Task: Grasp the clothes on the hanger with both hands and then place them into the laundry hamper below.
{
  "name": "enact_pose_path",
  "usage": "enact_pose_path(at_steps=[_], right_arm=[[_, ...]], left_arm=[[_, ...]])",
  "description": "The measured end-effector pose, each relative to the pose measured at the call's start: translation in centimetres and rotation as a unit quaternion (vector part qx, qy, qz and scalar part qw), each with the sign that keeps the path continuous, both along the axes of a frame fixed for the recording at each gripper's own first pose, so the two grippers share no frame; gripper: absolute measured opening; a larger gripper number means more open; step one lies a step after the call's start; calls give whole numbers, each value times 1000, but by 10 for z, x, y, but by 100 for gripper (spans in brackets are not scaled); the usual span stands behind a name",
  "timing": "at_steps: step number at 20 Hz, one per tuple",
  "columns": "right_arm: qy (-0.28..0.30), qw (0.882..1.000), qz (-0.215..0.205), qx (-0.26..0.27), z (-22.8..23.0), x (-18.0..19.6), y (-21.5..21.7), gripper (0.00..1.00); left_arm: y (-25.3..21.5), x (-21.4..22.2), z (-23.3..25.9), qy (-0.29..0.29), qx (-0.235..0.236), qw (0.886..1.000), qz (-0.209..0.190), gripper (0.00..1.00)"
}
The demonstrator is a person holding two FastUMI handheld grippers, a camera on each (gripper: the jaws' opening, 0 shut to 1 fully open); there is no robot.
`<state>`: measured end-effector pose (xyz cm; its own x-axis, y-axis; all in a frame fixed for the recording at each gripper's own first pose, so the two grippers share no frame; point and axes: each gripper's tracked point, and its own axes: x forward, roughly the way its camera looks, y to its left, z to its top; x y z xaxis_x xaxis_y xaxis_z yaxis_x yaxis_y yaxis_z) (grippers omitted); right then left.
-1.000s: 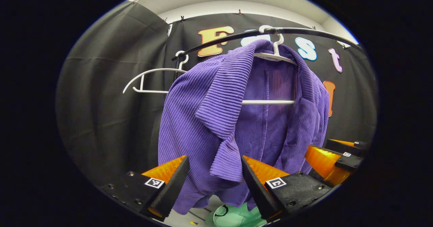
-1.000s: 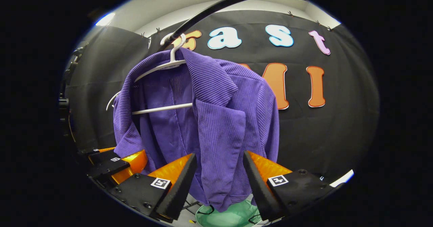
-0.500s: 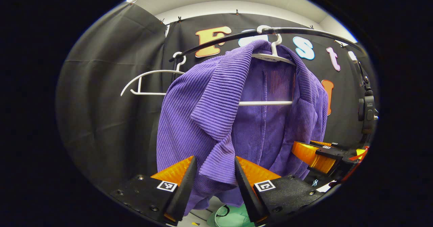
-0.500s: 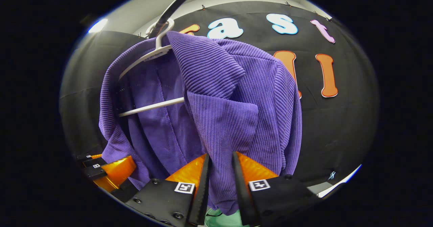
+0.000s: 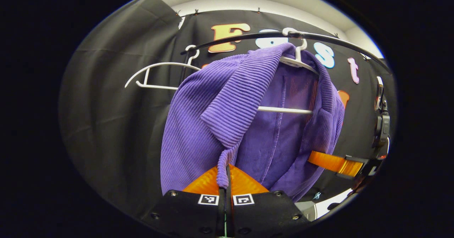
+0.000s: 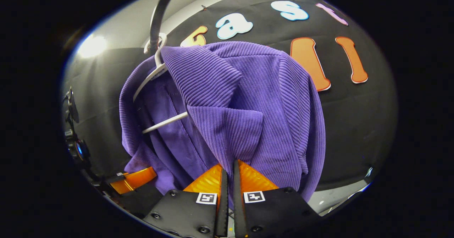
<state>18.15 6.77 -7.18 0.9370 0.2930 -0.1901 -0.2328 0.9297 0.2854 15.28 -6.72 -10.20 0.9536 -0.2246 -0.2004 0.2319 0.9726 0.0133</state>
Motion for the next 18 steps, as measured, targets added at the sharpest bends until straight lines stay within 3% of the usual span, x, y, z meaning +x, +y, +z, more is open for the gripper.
enact_pose_path(at_steps=[2,9,18], right_arm=[[6,1000,10,15,5,-4,-7,15],[9,996,3,86,37,-1,-59,13],[-33,982,4,188,90,3,-99,11]], left_arm=[[0,-4,7,-13,24,1000,-8,1],[5,-24,26,-13,9,1000,-23,1],[55,-33,104,-58,-38,997,18,2]])
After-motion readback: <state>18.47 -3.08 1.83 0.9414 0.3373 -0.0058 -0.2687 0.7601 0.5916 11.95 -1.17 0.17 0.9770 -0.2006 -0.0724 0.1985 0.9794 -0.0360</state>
